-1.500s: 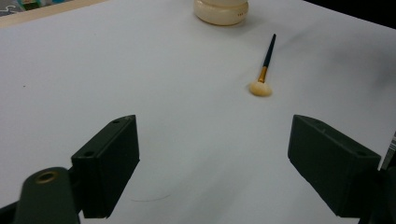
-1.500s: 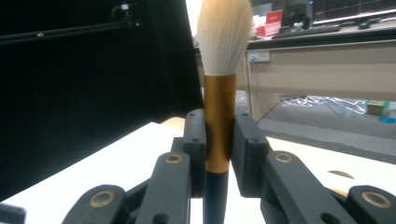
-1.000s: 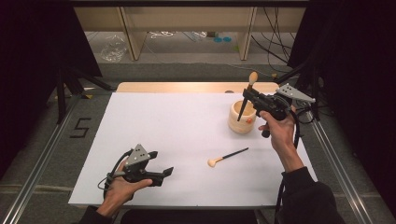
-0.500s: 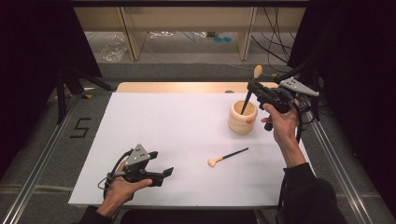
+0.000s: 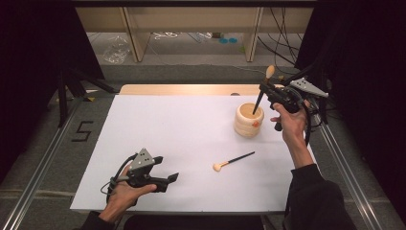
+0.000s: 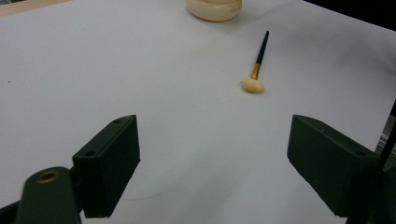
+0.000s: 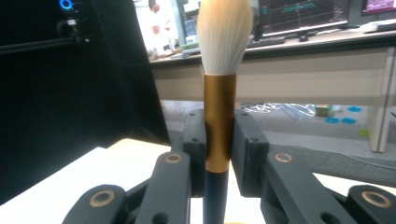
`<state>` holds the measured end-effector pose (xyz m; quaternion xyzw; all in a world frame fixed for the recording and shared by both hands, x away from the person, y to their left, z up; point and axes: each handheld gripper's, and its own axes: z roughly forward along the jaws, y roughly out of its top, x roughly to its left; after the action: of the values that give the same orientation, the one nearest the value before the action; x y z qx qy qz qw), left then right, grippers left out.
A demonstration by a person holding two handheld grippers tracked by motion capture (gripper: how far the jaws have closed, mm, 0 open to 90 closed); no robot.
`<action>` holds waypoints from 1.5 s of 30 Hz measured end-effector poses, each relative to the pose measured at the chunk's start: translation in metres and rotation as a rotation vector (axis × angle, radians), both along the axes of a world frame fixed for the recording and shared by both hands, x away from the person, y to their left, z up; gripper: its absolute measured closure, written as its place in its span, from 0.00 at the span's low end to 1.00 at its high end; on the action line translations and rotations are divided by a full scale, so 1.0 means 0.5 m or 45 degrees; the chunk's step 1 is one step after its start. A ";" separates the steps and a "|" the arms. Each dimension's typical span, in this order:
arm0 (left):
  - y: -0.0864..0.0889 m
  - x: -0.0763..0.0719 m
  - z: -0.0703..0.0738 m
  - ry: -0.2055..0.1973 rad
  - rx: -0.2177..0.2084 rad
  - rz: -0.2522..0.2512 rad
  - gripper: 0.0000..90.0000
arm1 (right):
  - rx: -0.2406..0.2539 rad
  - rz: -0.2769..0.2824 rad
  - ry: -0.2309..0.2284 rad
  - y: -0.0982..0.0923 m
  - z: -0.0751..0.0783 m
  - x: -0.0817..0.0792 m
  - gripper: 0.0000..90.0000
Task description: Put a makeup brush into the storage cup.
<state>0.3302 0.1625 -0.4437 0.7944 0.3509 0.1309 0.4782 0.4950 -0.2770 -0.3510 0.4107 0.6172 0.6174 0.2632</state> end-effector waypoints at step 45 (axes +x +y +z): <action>0.000 -0.001 0.000 -0.006 0.025 0.015 0.19 | -0.088 -0.004 0.077 0.019 -0.058 0.045 0.86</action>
<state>0.3297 0.1625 -0.4439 0.7967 0.3530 0.1391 0.4704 0.5175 -0.2676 -0.3801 0.4209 0.6452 0.5824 0.2596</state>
